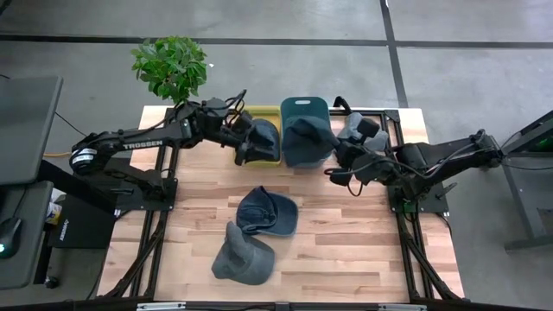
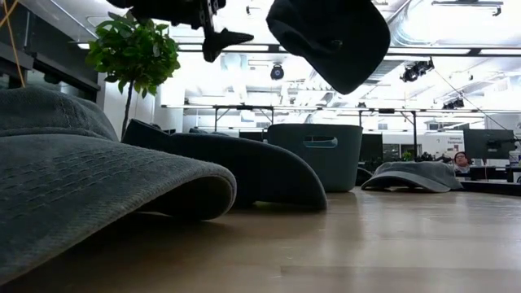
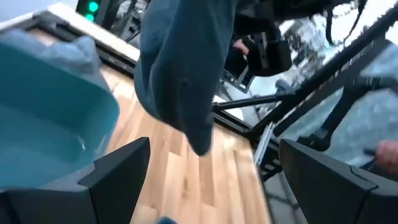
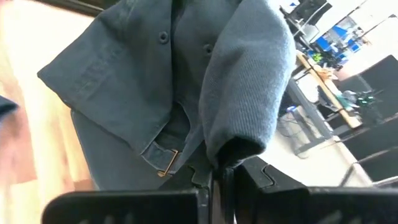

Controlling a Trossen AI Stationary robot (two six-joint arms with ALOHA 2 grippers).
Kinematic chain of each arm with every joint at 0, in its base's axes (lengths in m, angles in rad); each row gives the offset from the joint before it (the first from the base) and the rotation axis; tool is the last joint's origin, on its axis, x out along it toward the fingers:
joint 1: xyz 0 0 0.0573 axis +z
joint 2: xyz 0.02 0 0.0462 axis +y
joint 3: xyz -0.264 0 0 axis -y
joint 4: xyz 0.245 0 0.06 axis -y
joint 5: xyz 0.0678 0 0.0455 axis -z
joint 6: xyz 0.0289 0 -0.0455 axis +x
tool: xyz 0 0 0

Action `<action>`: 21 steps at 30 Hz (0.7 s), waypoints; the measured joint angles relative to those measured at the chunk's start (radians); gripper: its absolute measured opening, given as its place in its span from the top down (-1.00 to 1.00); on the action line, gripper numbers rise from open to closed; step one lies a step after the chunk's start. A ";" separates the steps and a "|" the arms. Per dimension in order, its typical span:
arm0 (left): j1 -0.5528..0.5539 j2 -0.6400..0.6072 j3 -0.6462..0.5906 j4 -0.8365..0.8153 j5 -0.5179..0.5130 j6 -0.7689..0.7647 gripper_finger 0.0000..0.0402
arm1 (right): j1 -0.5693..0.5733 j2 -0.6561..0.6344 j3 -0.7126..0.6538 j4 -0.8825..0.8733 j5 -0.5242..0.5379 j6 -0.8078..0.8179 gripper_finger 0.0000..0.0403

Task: Pick & Place hat
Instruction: Put the right dark blue cap into the yellow bin

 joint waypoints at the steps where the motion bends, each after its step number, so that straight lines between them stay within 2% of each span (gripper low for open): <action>1: 0.000 0.001 0.013 -0.008 0.006 0.044 -0.76 | -0.004 0.000 0.000 0.013 -0.018 0.000 0.89; 3: -0.002 0.001 0.053 -0.027 -0.005 0.157 -0.76 | -0.016 0.000 0.000 0.037 -0.065 0.000 0.89; 6: -0.004 0.011 0.137 -0.109 -0.079 0.314 -0.76 | -0.037 0.000 0.000 0.068 -0.112 -0.006 0.89; 11: -0.002 0.051 0.302 -0.369 -0.183 0.453 -0.76 | -0.052 0.000 0.000 0.080 -0.114 -0.008 0.89; 16: -0.002 0.097 0.427 -0.483 -0.215 0.522 -0.76 | -0.052 0.006 0.000 0.091 -0.126 -0.029 0.89; 21: -0.005 0.154 0.518 -0.504 -0.194 0.527 -0.76 | -0.066 0.008 0.000 0.094 -0.139 -0.034 0.89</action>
